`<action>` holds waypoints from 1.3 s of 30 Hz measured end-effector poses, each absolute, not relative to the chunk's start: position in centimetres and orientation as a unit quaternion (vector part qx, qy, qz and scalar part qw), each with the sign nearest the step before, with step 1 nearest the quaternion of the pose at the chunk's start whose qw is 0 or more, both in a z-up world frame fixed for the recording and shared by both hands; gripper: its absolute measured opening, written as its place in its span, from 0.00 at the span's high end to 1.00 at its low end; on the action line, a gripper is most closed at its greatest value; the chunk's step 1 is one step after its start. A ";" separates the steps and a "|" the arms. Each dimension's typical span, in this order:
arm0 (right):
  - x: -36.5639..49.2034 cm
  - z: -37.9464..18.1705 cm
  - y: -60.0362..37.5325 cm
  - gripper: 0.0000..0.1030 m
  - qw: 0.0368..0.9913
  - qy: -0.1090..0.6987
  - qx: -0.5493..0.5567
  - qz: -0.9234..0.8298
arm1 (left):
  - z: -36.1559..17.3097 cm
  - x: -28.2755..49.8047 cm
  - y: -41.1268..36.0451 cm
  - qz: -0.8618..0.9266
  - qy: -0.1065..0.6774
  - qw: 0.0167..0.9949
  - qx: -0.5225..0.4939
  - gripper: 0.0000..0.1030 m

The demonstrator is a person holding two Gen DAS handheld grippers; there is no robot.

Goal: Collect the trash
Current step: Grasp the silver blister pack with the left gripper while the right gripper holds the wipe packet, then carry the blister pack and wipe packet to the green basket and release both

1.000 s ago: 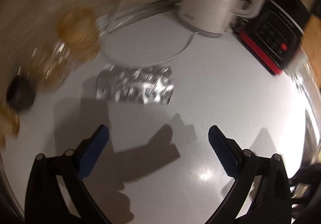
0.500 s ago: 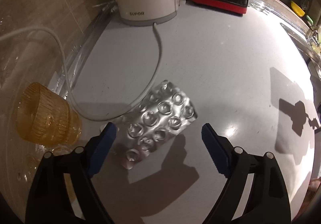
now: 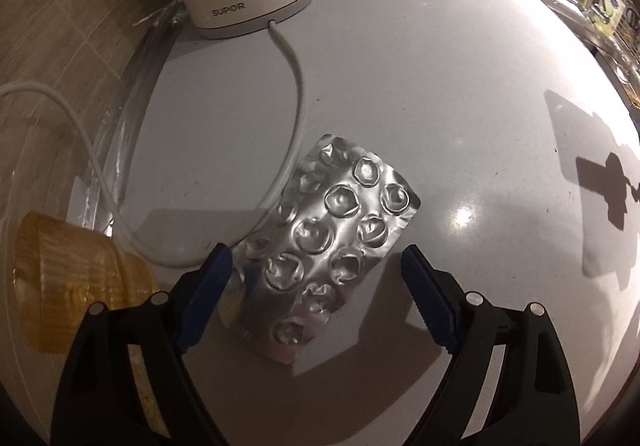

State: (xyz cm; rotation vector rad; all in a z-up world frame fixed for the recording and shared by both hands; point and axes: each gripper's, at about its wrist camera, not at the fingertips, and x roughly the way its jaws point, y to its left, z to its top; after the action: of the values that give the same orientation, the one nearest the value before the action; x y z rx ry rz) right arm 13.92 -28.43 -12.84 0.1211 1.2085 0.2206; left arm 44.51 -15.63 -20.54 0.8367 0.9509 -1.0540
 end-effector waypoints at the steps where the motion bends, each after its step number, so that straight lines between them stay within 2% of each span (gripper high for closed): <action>1: 13.9 -12.8 -28.3 0.89 0.815 0.567 0.057 0.104 | -20.6 44.6 -15.8 -0.473 0.424 0.676 0.373 0.20; 6: 13.9 -12.4 -28.1 0.89 0.815 0.567 0.061 0.102 | -21.1 45.7 -16.1 -0.496 0.449 0.654 0.353 0.19; 16: 13.6 -11.7 -27.9 0.89 0.815 0.566 0.057 0.111 | -21.4 45.3 -15.7 -0.501 0.450 0.653 0.346 0.19; 18: 13.6 -11.4 -27.9 0.89 0.816 0.564 0.056 0.113 | -21.2 44.9 -15.4 -0.500 0.449 0.656 0.345 0.22; 20: 13.6 -11.1 -27.8 0.89 0.817 0.562 0.059 0.111 | -21.0 44.9 -15.2 -0.499 0.445 0.661 0.340 0.39; 21: 13.5 -11.0 -27.8 0.89 0.819 0.561 0.062 0.106 | -20.9 44.8 -15.1 -0.498 0.446 0.664 0.336 0.41; 30: 13.1 -10.4 -27.8 0.89 0.822 0.555 0.077 0.099 | -20.8 42.5 -14.2 -0.476 0.433 0.699 0.313 0.44; 39: 13.1 -10.5 -27.7 0.89 0.825 0.550 0.087 0.099 | -20.5 41.7 -13.7 -0.450 0.430 0.724 0.298 0.52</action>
State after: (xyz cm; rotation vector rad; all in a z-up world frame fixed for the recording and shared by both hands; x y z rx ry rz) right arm 13.10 -27.73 -10.49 0.1843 1.1689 0.2100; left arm 41.74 -13.70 -20.45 0.6576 0.9480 -0.9920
